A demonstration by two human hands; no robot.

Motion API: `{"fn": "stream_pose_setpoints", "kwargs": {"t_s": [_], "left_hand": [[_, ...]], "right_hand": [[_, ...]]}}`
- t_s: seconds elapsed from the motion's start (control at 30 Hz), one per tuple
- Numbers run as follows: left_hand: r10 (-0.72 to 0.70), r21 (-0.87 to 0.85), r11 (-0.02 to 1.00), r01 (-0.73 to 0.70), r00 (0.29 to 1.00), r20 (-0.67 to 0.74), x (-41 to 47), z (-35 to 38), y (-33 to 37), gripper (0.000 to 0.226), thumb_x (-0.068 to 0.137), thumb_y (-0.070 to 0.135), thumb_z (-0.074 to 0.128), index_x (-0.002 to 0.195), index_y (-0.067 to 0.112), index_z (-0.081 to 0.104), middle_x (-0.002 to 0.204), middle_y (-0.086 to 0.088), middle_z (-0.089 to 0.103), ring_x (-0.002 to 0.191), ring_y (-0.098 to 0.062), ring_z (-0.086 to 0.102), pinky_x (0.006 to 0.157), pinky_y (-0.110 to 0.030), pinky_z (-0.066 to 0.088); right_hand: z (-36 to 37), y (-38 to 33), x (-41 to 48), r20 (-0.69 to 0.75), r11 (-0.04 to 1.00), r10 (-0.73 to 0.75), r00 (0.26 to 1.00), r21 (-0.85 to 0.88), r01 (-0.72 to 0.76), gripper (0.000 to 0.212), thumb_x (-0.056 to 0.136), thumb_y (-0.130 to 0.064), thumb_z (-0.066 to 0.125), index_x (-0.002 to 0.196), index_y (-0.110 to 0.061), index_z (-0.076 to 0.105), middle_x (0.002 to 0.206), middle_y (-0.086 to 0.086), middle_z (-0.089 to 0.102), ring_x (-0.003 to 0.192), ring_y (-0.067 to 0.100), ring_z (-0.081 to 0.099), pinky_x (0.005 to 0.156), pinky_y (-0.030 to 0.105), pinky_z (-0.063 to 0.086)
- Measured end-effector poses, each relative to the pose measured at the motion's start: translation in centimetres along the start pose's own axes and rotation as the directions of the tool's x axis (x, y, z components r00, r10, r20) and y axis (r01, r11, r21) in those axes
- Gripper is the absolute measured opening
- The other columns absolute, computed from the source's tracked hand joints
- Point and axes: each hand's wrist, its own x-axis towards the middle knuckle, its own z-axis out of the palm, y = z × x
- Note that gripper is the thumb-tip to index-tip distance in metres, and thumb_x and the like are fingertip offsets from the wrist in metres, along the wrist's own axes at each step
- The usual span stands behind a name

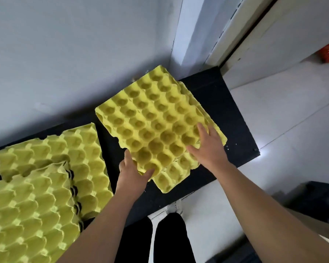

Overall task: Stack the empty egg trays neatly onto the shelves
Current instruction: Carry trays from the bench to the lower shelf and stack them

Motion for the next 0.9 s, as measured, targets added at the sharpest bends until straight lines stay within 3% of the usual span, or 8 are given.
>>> {"fn": "stream_pose_setpoints", "kwargs": {"t_s": [0.13,0.23,0.47,0.6,0.73,0.9], "left_hand": [[-0.068,-0.153,0.986,0.064,0.997,-0.023,1.6,2.4,-0.6,0.114,0.081,0.037,0.077,0.153,0.028,-0.011,0.154,-0.012,0.03,0.127,-0.033,0.049,0.085,-0.037,0.046],[-0.098,-0.248,0.965,0.084,0.994,-0.047,1.8,3.4,-0.5,0.116,0.077,0.04,0.08,0.153,0.031,-0.007,0.153,-0.011,0.031,0.126,-0.031,0.05,0.095,-0.042,0.047],[-0.103,-0.34,0.939,0.05,0.985,-0.141,-0.2,2.5,1.8,0.125,0.075,0.038,0.082,0.152,0.035,-0.017,0.157,-0.013,0.01,0.134,-0.032,0.039,0.088,-0.032,0.033],[-0.095,-0.361,0.932,0.031,0.982,-0.162,-1.8,0.9,3.0,0.138,0.065,0.035,0.088,0.152,0.032,-0.019,0.157,-0.011,0.007,0.138,-0.028,0.033,0.098,-0.034,0.035],[-0.085,-0.372,0.928,0.002,0.975,-0.205,-4.1,-0.4,3.6,0.14,0.063,0.035,0.089,0.153,0.029,-0.019,0.158,-0.01,0.007,0.143,-0.026,0.025,0.11,-0.04,0.029],[-0.071,-0.383,0.924,0.0,0.982,-0.172,-6.3,0.6,3.8,0.138,0.064,0.037,0.088,0.153,0.026,-0.017,0.157,-0.006,0.006,0.141,-0.023,0.028,0.102,-0.031,0.032]], "right_hand": [[0.8,1.2,3.3,0.024,0.998,-0.025,0.999,-0.064,0.026,0.097,0.082,-0.054,0.065,0.152,-0.032,0.002,0.159,0.017,-0.003,0.147,0.035,-0.001,0.117,0.048,0.014],[1.0,1.9,5.0,0.056,0.998,-0.038,0.998,-0.057,0.041,0.102,0.077,-0.056,0.069,0.152,-0.035,0.003,0.158,0.019,0.005,0.145,0.037,0.003,0.115,0.051,0.021],[-0.4,2.3,5.7,0.073,0.994,-0.108,0.991,0.004,0.108,0.1,0.072,-0.055,0.074,0.149,-0.039,0.013,0.147,0.012,0.032,0.134,0.033,0.025,0.109,0.047,0.029],[-2.0,1.6,4.4,0.087,0.956,-0.166,0.982,0.26,0.138,0.103,0.064,-0.061,0.077,0.145,-0.046,0.015,0.142,0.007,0.025,0.11,0.027,0.056,0.098,0.047,0.048],[-3.9,0.6,2.5,0.016,0.931,-0.259,0.966,0.272,0.245,0.1,0.069,-0.056,0.076,0.146,-0.045,0.014,0.14,0.007,0.021,0.121,0.025,0.045,0.106,0.042,0.042],[-5.1,2.1,1.0,0.041,0.951,-0.254,0.966,0.191,0.242,0.101,0.068,-0.061,0.074,0.144,-0.047,0.01,0.142,0.009,0.02,0.113,0.03,0.052,0.101,0.044,0.045]]}}
